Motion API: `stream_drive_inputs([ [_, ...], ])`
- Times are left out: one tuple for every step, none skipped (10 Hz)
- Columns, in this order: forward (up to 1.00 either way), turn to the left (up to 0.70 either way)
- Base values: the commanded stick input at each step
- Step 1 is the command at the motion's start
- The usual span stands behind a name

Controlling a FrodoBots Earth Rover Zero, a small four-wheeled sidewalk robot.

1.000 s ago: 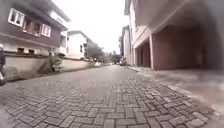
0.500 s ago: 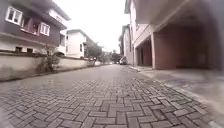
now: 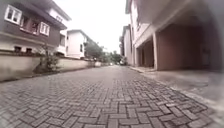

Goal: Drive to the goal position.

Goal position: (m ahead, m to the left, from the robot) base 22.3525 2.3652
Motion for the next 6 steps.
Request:
stream_drive_inputs([
  [0.50, 0.00],
  [0.50, 0.00],
  [0.50, 0.00],
  [0.50, 0.00],
  [0.50, 0.00],
  [0.50, 0.00],
])
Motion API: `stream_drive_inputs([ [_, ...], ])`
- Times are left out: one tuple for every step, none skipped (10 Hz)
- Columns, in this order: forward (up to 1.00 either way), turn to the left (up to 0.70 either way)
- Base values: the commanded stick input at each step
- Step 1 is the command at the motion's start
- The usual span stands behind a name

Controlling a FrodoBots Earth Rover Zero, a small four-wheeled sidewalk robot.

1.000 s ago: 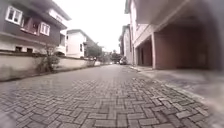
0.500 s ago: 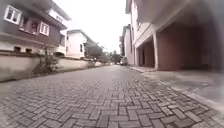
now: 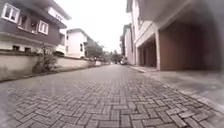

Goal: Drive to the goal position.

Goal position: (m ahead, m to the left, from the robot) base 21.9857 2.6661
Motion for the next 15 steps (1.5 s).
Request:
stream_drive_inputs([
  [0.50, 0.00],
  [0.50, 0.00],
  [0.50, 0.00],
  [0.50, 0.00],
  [0.50, 0.00],
  [0.50, 0.00],
  [0.50, 0.00],
  [0.50, 0.00],
  [0.50, 0.00],
  [0.50, 0.00],
  [0.50, 0.00],
  [0.50, 0.00],
  [0.50, 0.00],
  [0.50, 0.00],
  [0.50, 0.00],
])
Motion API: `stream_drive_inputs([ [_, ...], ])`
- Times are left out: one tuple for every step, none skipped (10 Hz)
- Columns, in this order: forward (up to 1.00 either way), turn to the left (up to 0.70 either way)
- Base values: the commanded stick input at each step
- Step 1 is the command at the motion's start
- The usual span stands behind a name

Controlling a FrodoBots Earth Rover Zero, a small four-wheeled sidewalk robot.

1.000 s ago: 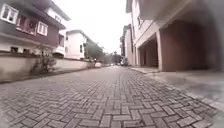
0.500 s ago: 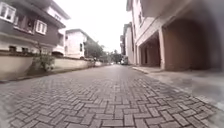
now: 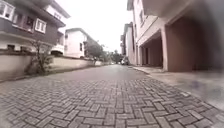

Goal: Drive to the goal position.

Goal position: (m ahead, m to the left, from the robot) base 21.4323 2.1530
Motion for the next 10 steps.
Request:
stream_drive_inputs([
  [0.50, 0.00],
  [0.50, 0.00],
  [0.50, 0.00],
  [0.50, 0.00],
  [0.50, 0.00],
  [0.50, 0.00],
  [0.50, 0.00],
  [0.50, 0.00],
  [0.50, 0.00],
  [0.50, 0.00],
])
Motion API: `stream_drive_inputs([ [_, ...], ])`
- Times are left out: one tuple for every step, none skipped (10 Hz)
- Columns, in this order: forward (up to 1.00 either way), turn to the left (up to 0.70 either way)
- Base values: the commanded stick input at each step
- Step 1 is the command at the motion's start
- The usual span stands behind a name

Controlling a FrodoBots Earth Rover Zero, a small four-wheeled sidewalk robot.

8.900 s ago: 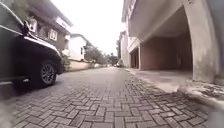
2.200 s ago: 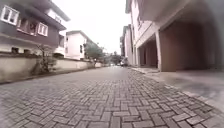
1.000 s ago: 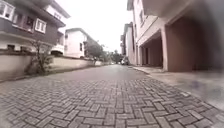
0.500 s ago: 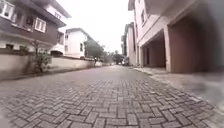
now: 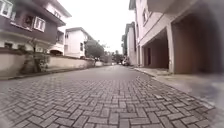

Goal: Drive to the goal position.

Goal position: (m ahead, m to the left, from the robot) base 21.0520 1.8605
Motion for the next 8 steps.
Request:
stream_drive_inputs([
  [0.50, 0.00],
  [0.50, 0.00],
  [0.50, 0.00],
  [0.50, 0.00],
  [0.50, 0.00],
  [0.50, 0.00],
  [0.50, 0.00],
  [0.50, 0.00],
])
